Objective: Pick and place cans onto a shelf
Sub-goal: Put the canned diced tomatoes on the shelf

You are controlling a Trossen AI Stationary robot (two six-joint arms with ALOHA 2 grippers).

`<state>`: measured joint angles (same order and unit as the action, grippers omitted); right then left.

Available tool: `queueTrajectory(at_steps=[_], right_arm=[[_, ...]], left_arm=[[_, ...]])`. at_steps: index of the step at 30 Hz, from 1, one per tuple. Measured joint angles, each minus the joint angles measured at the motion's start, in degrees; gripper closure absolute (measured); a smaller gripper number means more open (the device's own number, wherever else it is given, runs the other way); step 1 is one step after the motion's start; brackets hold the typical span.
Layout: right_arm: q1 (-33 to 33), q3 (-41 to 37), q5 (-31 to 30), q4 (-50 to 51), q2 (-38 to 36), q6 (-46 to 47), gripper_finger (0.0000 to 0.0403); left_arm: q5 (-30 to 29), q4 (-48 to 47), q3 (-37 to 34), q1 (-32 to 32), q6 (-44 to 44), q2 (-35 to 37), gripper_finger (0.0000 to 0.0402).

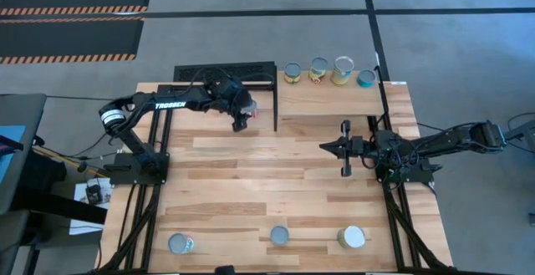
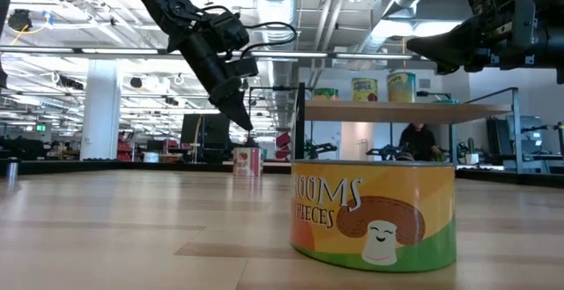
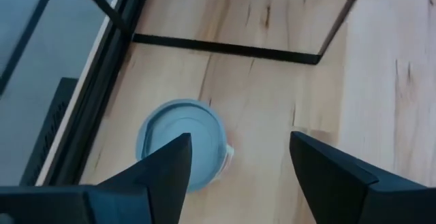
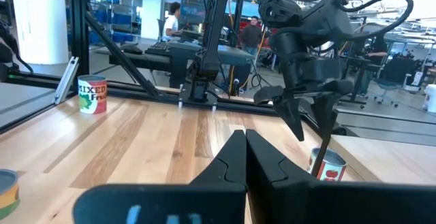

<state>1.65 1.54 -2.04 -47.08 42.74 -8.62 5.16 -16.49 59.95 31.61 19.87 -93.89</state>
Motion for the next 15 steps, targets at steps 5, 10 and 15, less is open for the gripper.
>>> queueTrajectory(at_steps=[5, 10, 15], right_arm=[[0.0, 0.0, 0.0, -0.1, 0.0, 0.0, 0.0391], [0.0, 0.0, 0.1, 0.0, 0.0, 0.0, 0.0391], [0.0, 0.0, 0.1, 0.0, 0.0, 0.0, 0.0391]], left_arm=[[0.4, 0.0, -0.1, -0.1, 3.7, 0.0, 0.0172], [1.0, 0.7, -0.1, -0.1, 6.6, 0.0, 0.0175], [1.1, 0.2, -0.1, -0.2, 9.7, -1.3, 0.0176]])
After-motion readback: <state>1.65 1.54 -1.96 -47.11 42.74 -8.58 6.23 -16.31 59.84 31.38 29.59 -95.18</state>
